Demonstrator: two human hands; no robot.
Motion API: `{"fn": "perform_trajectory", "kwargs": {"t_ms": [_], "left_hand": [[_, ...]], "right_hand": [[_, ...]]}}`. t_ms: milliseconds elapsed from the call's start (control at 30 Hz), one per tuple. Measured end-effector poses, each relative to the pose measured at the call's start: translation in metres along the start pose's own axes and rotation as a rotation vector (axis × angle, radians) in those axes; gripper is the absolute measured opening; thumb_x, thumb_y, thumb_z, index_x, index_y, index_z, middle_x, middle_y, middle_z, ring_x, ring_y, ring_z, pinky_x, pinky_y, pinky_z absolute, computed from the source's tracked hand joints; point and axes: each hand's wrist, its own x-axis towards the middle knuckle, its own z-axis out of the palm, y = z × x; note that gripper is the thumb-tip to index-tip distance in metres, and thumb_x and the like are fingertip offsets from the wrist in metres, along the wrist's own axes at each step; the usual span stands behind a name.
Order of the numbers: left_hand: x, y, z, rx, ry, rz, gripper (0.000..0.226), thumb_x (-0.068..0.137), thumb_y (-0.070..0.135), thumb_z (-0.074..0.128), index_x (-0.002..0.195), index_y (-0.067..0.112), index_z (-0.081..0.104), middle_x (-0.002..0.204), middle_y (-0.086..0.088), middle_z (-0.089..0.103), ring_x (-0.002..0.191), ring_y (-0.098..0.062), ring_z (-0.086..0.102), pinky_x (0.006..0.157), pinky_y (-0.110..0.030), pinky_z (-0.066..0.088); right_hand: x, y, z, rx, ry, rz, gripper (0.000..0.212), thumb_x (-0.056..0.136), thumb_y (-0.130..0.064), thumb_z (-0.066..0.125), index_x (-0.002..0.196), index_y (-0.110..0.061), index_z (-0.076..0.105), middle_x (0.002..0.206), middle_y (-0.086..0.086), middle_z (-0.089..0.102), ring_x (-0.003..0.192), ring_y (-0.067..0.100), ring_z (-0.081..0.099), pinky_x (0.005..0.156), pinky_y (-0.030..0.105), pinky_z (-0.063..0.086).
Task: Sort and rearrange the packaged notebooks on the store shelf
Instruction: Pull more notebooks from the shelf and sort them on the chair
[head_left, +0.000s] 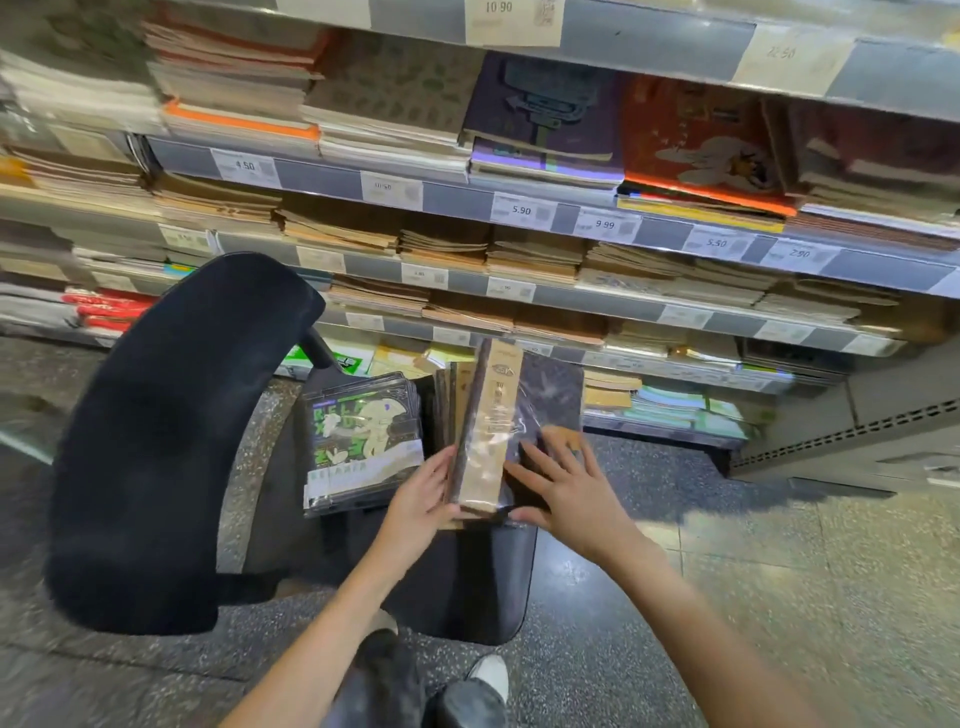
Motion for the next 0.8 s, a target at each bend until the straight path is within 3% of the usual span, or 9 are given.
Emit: {"fn": "perform_trajectory", "kwargs": {"t_ms": [67, 167, 233, 333, 400, 533, 700, 800], "left_hand": [[-0.001, -0.017, -0.002, 0.054, -0.011, -0.043, 0.077, 0.077, -0.022, 0.057, 0.139, 0.014, 0.029, 0.141, -0.004, 0.038, 0.127, -0.010, 0.038, 0.101, -0.017, 0.036], [-0.001, -0.030, 0.001, 0.191, 0.002, -0.064, 0.075, 0.082, -0.003, 0.065, 0.143, 0.020, 0.028, 0.137, 0.015, 0.037, 0.123, 0.005, 0.035, 0.100, -0.011, 0.028], [-0.001, -0.034, 0.003, 0.200, 0.026, -0.063, 0.071, 0.084, 0.009, 0.066, 0.143, 0.024, 0.029, 0.132, 0.023, 0.037, 0.122, 0.008, 0.036, 0.099, -0.011, 0.028], [0.005, -0.034, 0.008, 0.215, 0.065, -0.060, 0.069, 0.086, 0.015, 0.064, 0.144, 0.026, 0.028, 0.132, 0.023, 0.036, 0.125, 0.005, 0.034, 0.102, -0.017, 0.028], [0.009, -0.027, 0.011, 0.208, 0.078, -0.046, 0.069, 0.087, 0.013, 0.062, 0.145, 0.025, 0.026, 0.131, 0.022, 0.036, 0.122, 0.007, 0.033, 0.100, -0.014, 0.027], [0.026, -0.012, 0.015, 0.212, 0.083, -0.002, 0.071, 0.088, 0.013, 0.061, 0.146, 0.027, 0.021, 0.126, 0.023, 0.035, 0.119, 0.008, 0.030, 0.098, -0.015, 0.025], [0.051, -0.004, 0.015, 0.177, 0.076, -0.016, 0.071, 0.089, 0.014, 0.059, 0.146, 0.031, 0.018, 0.129, 0.022, 0.033, 0.119, 0.006, 0.027, 0.095, -0.019, 0.027], [0.068, -0.003, 0.011, 0.164, 0.079, -0.044, 0.076, 0.087, 0.022, 0.062, 0.146, 0.036, 0.016, 0.144, 0.015, 0.033, 0.131, -0.004, 0.028, 0.106, -0.033, 0.028]], "right_hand": [[-0.004, 0.002, 0.020, 0.018, -0.055, -0.002, 0.063, 0.081, -0.065, 0.025, 0.130, -0.035, 0.051, 0.140, -0.004, 0.047, 0.134, 0.027, 0.031, 0.095, 0.058, 0.038], [-0.004, 0.005, 0.040, 0.158, -0.083, -0.025, 0.065, 0.089, -0.057, 0.036, 0.146, -0.036, 0.015, 0.152, -0.012, -0.008, 0.137, 0.022, -0.023, 0.112, 0.053, 0.008], [-0.004, 0.004, 0.042, 0.200, -0.065, -0.026, 0.066, 0.091, -0.053, 0.041, 0.147, -0.038, 0.007, 0.148, -0.016, -0.019, 0.133, 0.017, -0.033, 0.114, 0.049, 0.003], [-0.004, 0.005, 0.045, 0.290, -0.020, -0.012, 0.059, 0.092, -0.052, 0.039, 0.145, -0.036, 0.018, 0.149, -0.017, -0.011, 0.137, 0.013, -0.025, 0.115, 0.050, 0.007], [-0.003, 0.009, 0.045, 0.326, 0.144, 0.011, 0.056, 0.091, -0.053, 0.034, 0.143, -0.032, 0.029, 0.153, -0.013, 0.001, 0.142, 0.014, -0.010, 0.115, 0.051, 0.016], [0.012, 0.024, 0.039, 0.465, 0.173, 0.170, 0.064, 0.089, -0.055, 0.034, 0.146, -0.035, 0.012, 0.154, -0.012, -0.011, 0.142, 0.012, -0.014, 0.116, 0.043, 0.007], [0.033, 0.028, 0.033, 0.668, 0.216, 0.268, 0.064, 0.091, -0.049, 0.045, 0.146, -0.040, 0.012, 0.155, -0.012, -0.015, 0.144, 0.014, -0.006, 0.113, 0.050, 0.023], [0.044, 0.030, 0.030, 0.746, 0.231, 0.320, 0.073, 0.089, -0.047, 0.051, 0.145, -0.043, 0.004, 0.152, -0.018, -0.021, 0.144, 0.014, 0.003, 0.107, 0.050, 0.034]]}}
